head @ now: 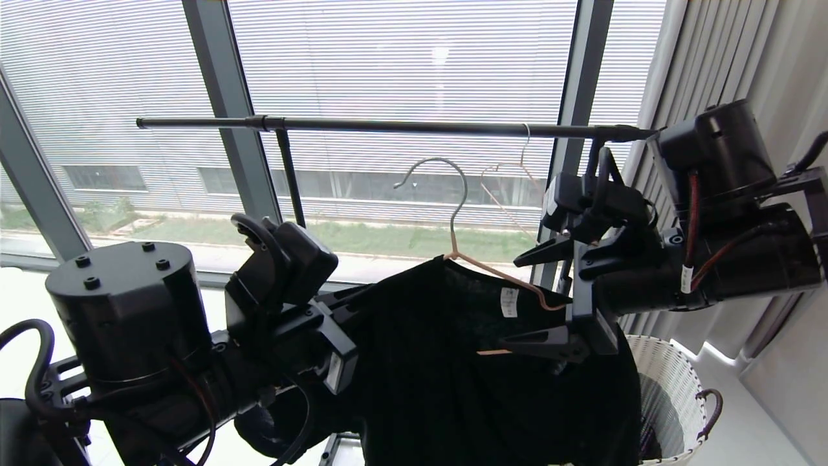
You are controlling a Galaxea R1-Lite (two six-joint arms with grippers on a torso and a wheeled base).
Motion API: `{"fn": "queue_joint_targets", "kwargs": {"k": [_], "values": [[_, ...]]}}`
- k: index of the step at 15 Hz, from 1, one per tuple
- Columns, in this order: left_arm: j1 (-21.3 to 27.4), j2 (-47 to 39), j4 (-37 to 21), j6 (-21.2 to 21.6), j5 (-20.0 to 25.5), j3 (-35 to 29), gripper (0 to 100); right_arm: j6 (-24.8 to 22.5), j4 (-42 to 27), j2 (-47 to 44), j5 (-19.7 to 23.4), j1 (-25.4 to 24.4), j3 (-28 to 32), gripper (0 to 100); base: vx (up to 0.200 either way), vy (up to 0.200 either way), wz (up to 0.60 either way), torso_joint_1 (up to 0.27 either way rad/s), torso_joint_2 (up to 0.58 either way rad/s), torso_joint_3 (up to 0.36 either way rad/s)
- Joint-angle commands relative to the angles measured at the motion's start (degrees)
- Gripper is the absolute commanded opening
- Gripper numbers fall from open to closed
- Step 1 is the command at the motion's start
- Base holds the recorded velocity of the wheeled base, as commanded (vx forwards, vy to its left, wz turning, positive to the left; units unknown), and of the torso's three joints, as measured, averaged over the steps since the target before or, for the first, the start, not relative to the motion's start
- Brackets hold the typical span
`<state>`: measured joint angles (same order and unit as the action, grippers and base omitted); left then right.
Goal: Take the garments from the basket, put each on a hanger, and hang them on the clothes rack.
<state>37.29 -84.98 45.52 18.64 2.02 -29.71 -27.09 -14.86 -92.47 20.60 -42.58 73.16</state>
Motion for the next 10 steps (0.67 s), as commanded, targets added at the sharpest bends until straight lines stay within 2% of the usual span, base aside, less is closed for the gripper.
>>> {"fn": "queue_joint_targets", "kwargs": {"k": [1,2,7,10], "values": [[0.85,0.25,1.77,2.28,0.0,1.94,0,-0.07,-0.87,-2.72,0.32,-1.45,1.99,100,0.0,0.0,0.0,0.0,0.0,0.0],[0.85,0.34,3.17,3.86,0.0,2.73,0,-0.07,-0.96,-4.04,0.23,-1.89,2.52,100,0.0,0.0,0.0,0.0,0.0,0.0],[0.94,0.25,4.49,4.04,-0.09,2.9,0,0.81,-1.31,-6.59,-0.3,-2.59,3.05,100,0.0,0.0,0.0,0.0,0.0,0.0],[0.94,0.17,6.78,4.04,-0.18,2.9,0,5.2,-1.14,-7.2,-2.15,-2.59,2.96,100,0.0,0.0,0.0,0.0,0.0,0.0]]}}
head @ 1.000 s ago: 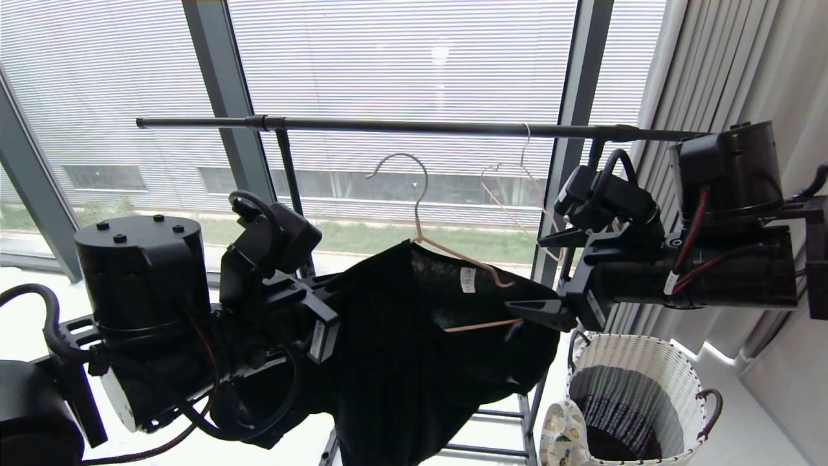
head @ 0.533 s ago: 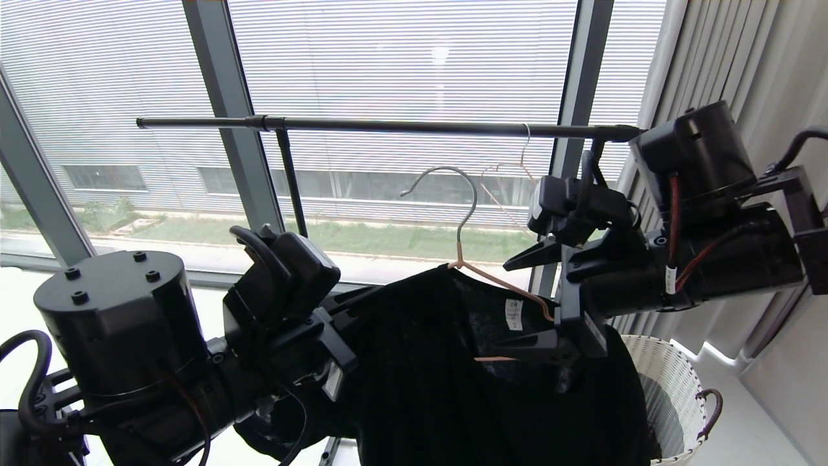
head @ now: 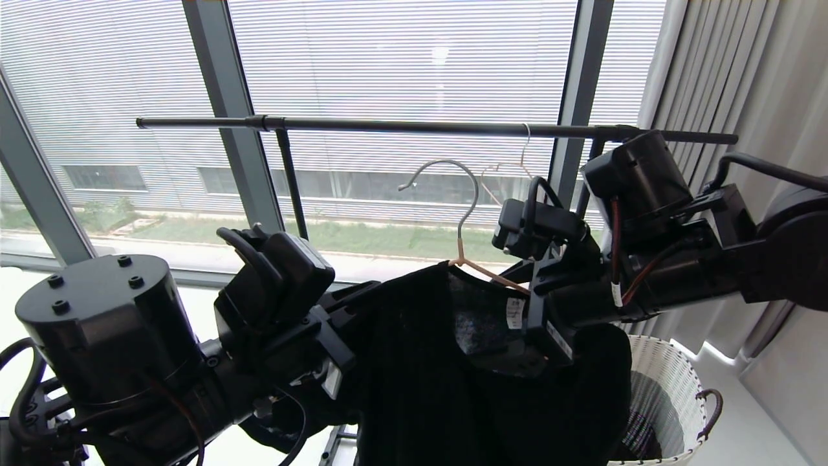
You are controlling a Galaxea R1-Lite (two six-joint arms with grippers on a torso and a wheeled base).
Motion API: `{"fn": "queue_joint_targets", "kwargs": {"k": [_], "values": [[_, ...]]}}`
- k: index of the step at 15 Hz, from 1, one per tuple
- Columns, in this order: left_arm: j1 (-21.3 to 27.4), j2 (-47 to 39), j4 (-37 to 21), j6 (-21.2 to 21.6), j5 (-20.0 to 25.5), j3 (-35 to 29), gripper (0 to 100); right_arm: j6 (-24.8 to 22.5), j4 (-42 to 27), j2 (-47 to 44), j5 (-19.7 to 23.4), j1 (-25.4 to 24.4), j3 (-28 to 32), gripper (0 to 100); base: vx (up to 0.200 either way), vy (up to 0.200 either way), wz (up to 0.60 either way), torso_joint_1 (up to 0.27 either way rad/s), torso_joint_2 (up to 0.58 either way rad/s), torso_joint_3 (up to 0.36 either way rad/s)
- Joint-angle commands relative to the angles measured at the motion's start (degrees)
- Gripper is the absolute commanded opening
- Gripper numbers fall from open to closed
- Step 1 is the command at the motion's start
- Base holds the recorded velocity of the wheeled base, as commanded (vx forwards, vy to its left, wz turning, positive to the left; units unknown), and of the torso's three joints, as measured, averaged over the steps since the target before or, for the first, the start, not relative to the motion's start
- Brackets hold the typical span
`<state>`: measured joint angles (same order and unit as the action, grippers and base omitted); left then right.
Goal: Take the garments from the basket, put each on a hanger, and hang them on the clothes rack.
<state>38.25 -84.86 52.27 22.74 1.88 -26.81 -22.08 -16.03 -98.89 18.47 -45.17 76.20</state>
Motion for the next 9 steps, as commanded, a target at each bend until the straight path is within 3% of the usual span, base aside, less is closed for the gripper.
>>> {"fn": "queue_joint_targets", "kwargs": {"k": [1,3,4,9], "values": [[-0.02,0.13,0.11,-0.06,-0.03,0.0,0,1.42,0.21,-0.95,-0.63,-0.01,-0.09,100,0.0,0.0,0.0,0.0,0.0,0.0],[-0.02,0.13,0.11,0.03,-0.12,0.09,0,2.74,0.74,-1.04,-0.63,0.08,-0.09,100,0.0,0.0,0.0,0.0,0.0,0.0],[0.07,0.22,0.11,0.03,-0.12,0.09,0,2.83,1.18,-1.04,-0.71,0.08,-0.09,0,0.0,0.0,0.0,0.0,0.0,0.0],[0.51,0.31,0.11,0.12,-0.03,0.44,0,2.83,2.32,-0.78,-1.86,0.08,0.0,0,0.0,0.0,0.0,0.0,0.0,0.0]]}}
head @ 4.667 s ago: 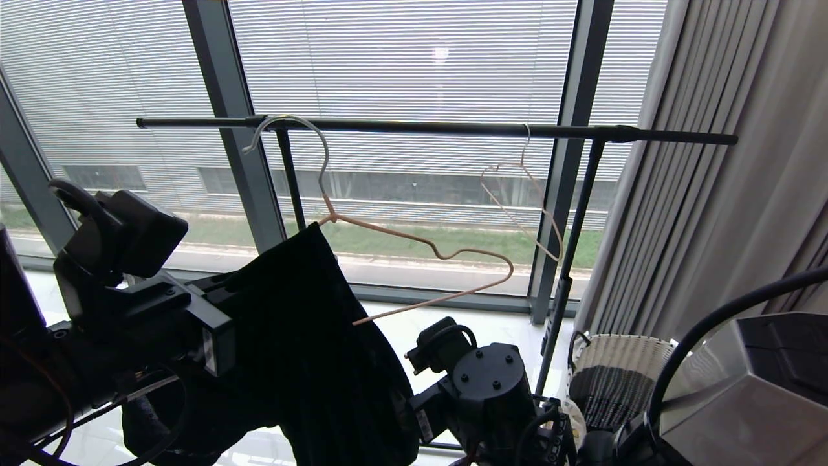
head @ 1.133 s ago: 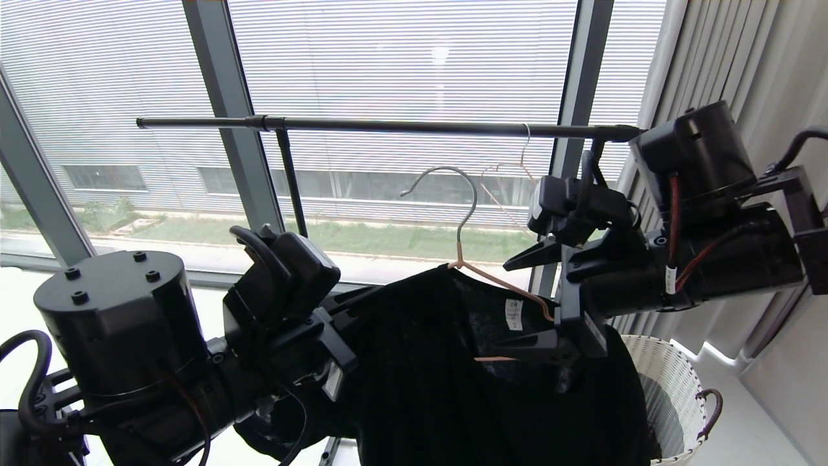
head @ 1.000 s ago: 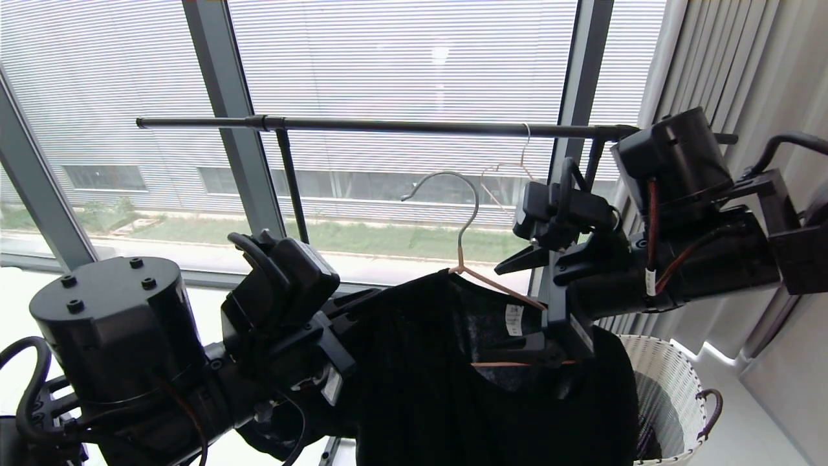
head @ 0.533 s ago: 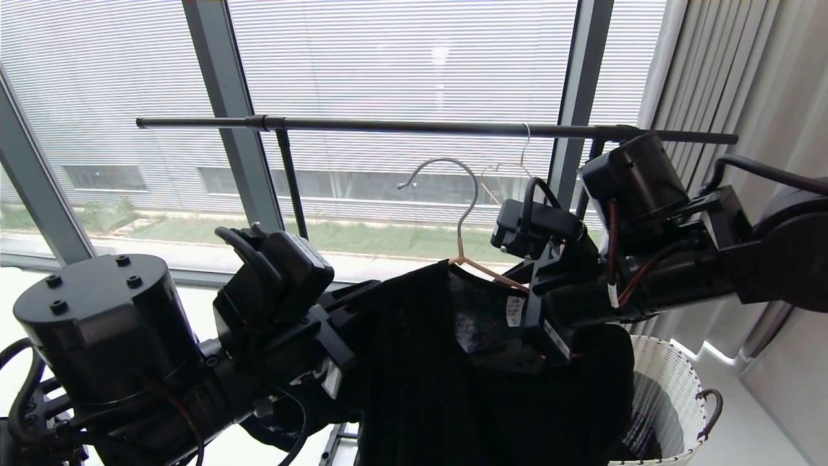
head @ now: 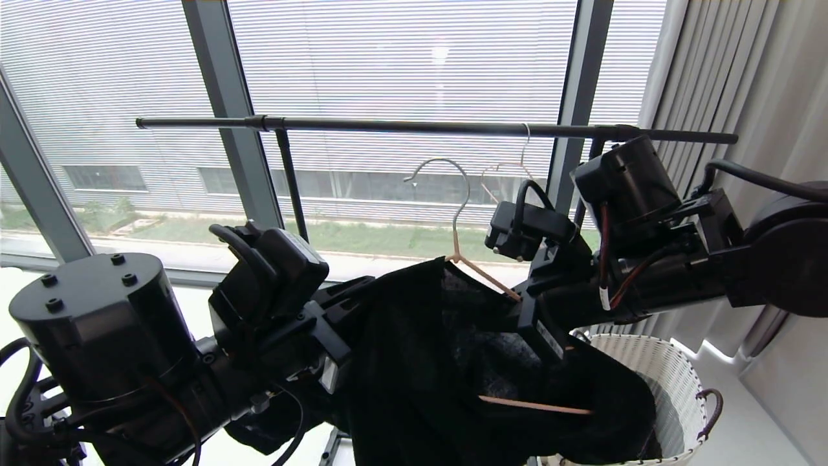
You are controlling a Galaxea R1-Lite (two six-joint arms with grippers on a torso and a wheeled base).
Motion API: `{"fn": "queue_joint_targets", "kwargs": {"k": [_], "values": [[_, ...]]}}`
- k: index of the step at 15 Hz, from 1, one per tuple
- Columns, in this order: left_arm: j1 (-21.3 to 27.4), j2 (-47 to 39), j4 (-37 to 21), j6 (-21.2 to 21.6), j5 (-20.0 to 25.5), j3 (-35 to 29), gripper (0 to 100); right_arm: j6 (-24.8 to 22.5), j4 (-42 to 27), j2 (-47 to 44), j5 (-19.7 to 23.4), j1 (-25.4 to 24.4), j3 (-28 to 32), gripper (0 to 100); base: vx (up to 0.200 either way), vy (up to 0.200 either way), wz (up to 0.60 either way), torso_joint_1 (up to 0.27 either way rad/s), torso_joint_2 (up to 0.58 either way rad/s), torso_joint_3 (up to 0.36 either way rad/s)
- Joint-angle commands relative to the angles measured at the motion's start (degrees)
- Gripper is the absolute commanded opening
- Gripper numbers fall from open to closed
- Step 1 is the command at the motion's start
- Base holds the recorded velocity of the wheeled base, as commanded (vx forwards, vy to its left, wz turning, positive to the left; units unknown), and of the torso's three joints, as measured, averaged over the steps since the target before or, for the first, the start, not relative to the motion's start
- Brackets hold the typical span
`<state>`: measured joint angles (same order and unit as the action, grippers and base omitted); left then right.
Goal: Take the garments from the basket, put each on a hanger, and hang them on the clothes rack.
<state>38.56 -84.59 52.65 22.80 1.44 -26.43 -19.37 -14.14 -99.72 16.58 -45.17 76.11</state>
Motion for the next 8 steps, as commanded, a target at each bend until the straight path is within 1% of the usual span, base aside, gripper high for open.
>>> {"fn": "queue_joint_targets", "kwargs": {"k": [1,3,4,5,6,7,8], "values": [[0.73,0.13,-0.27,0.06,0.41,0.41,0,-0.05,1.31,0.14,-0.23,0.08,0.01,0,0.0,0.0,0.0,0.0,0.0,0.0],[1.52,0.48,-0.18,-0.03,0.32,0.94,0,-0.4,3.59,0.4,-0.93,0.08,-0.26,0,0.0,0.0,0.0,0.0,0.0,0.0],[1.87,0.57,-0.18,-0.21,0.41,1.2,100,-1.11,5.35,0.49,-0.93,0.08,-0.61,0,0.0,0.0,0.0,0.0,0.0,0.0],[1.96,0.57,-0.18,-0.21,0.41,1.38,100,-2.69,7.55,0.58,-0.93,0.08,-1.22,0,0.0,0.0,0.0,0.0,0.0,0.0],[1.96,0.57,-0.18,-0.03,0.32,1.29,100,-5.33,9.83,0.67,-0.93,0.08,-1.93,0,0.0,0.0,0.0,0.0,0.0,0.0],[1.96,0.57,-0.18,-0.03,0.23,1.29,100,-9.19,13.17,0.93,-0.93,0.17,-3.24,0,0.0,0.0,0.0,0.0,0.0,0.0],[1.96,0.57,-0.18,-0.03,0.14,1.29,100,-11.74,15.72,0.93,-0.93,0.34,-4.21,0,0.0,0.0,0.0,0.0,0.0,0.0]]}}
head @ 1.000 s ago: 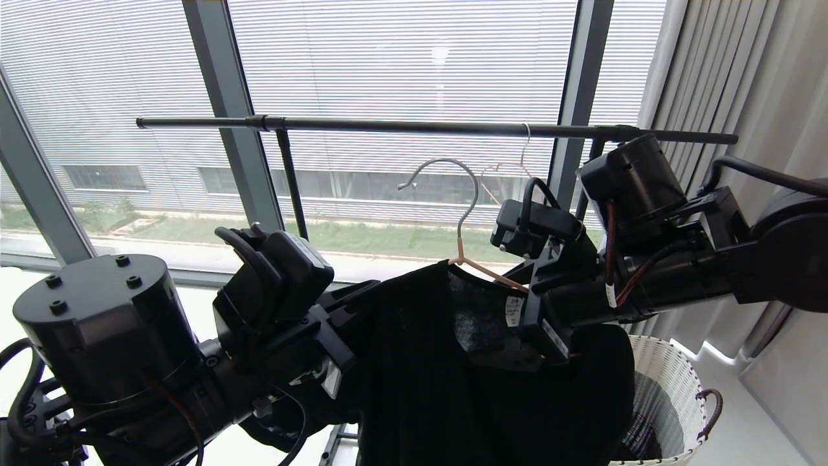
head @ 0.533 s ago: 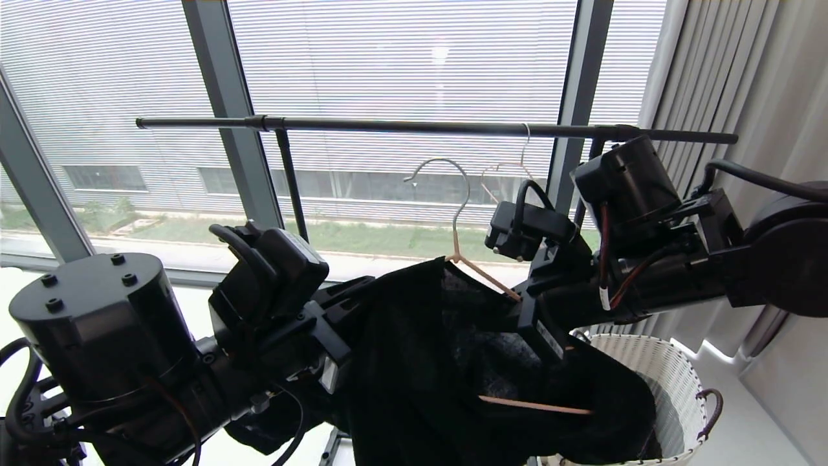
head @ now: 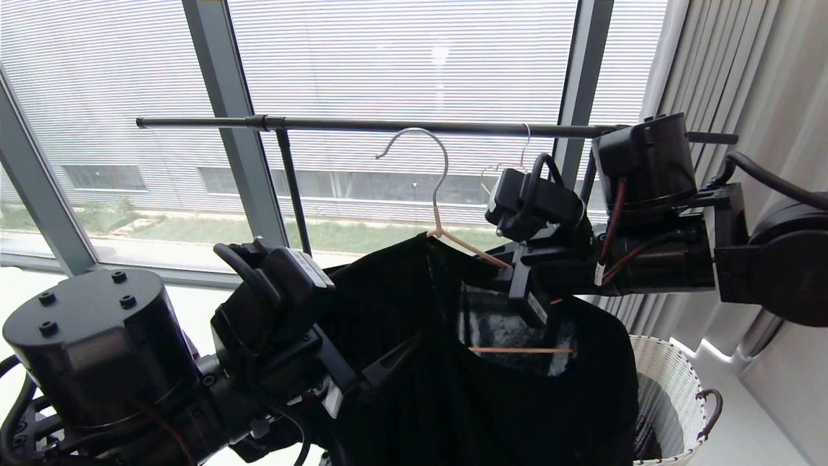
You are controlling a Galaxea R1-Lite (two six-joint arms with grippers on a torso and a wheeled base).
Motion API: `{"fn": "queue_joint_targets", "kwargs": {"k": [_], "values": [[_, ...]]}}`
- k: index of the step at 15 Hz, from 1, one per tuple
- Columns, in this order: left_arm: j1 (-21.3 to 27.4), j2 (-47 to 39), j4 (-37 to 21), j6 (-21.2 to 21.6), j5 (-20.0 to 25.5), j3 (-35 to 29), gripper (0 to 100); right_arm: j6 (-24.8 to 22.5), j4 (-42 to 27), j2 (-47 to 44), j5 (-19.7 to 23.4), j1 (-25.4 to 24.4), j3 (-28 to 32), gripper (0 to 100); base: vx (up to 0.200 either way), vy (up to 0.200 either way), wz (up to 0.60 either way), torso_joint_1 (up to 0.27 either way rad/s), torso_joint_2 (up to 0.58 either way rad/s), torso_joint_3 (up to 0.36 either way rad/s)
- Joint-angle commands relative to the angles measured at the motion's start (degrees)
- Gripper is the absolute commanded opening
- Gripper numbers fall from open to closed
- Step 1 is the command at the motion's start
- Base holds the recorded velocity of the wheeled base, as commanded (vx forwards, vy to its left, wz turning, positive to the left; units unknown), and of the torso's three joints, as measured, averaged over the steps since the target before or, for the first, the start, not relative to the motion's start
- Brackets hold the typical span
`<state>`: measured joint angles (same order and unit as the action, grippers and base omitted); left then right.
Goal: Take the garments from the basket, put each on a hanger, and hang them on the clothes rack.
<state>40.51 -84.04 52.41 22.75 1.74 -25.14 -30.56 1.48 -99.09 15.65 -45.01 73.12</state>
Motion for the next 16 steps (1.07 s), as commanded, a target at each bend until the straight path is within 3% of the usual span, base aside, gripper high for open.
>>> {"fn": "queue_joint_targets", "kwargs": {"k": [1,5,6,8,10,12,16], "values": [[-0.17,0.11,0.06,-0.07,-1.04,-0.26,100,-4.59,5.2,0.47,-0.01,0.71,-3.51,0,0.0,0.0,0.0,0.0,0.0,0.0],[-3.86,3.45,0.15,-0.34,-3.15,-0.26,100,-16.46,21.64,1.35,-0.54,5.72,-11.68,0,0.0,0.0,0.0,0.0,0.0,0.0],[-4.65,4.15,0.15,-0.34,-3.24,-0.18,100,-16.72,23.22,1.44,-0.89,6.51,-12.47,0,0.0,0.0,0.0,0.0,0.0,0.0],[-12.12,5.91,0.15,-0.42,-3.33,0.62,100,-16.81,28.32,1.61,-1.06,8.53,-14.58,0,0.0,0.0,0.0,0.0,0.0,0.0],[-20.47,5.2,0.06,-0.69,-1.74,3.16,100,-16.72,28.67,1.97,-0.8,8.8,-14.67,0,0.0,0.0,0.0,0.0,0.0,0.0],[-27.77,0.81,0.06,-4.2,6.25,3.34,100,-16.64,28.67,2.14,-0.54,8.8,-14.67,0,0.0,0.0,0.0,0.0,0.0,0.0],[-31.37,-6.49,0.06,-4.38,9.68,1.67,100,-16.55,28.58,3.64,0.34,8.62,-14.76,0,0.0,0.0,0.0,0.0,0.0,0.0]]}}
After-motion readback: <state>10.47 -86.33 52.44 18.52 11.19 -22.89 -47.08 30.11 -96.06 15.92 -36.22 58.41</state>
